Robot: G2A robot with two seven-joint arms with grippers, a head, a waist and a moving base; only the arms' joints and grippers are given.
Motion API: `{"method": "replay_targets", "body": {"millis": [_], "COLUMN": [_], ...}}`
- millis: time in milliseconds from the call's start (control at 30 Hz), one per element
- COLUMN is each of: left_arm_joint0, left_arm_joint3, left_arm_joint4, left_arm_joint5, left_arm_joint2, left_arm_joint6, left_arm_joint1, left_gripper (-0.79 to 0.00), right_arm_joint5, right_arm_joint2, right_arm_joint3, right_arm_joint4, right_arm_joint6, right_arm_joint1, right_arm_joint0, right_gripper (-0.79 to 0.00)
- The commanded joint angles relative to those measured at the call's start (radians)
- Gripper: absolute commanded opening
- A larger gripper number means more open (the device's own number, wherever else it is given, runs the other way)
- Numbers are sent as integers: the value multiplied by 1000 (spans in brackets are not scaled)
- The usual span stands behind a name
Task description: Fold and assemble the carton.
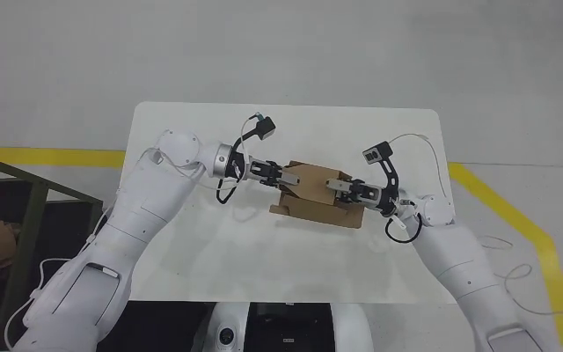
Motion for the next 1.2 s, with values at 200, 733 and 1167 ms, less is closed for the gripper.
{"method": "replay_targets", "body": {"millis": [200, 733, 1167], "left_arm_joint0": [-1, -4, 13], "left_arm_joint3": [1, -3, -54], "left_arm_joint4": [-3, -23, -72], "left_arm_joint5": [-2, 6, -7], "left_arm_joint2": [1, 0, -46], "left_arm_joint6": [-4, -12, -19], "left_arm_joint1": [-1, -2, 8], "left_gripper": [-785, -462, -296], "right_arm_joint5": [2, 3, 4], "right_arm_joint2": [-12, -15, -21], "right_arm_joint3": [12, 22, 39], "right_arm_joint4": [-17, -29, -42], "right_arm_joint6": [2, 3, 4], "right_arm_joint1": [-2, 0, 1], "right_arm_joint0": [9, 17, 24], "right_gripper": [-711, -785, -785]}}
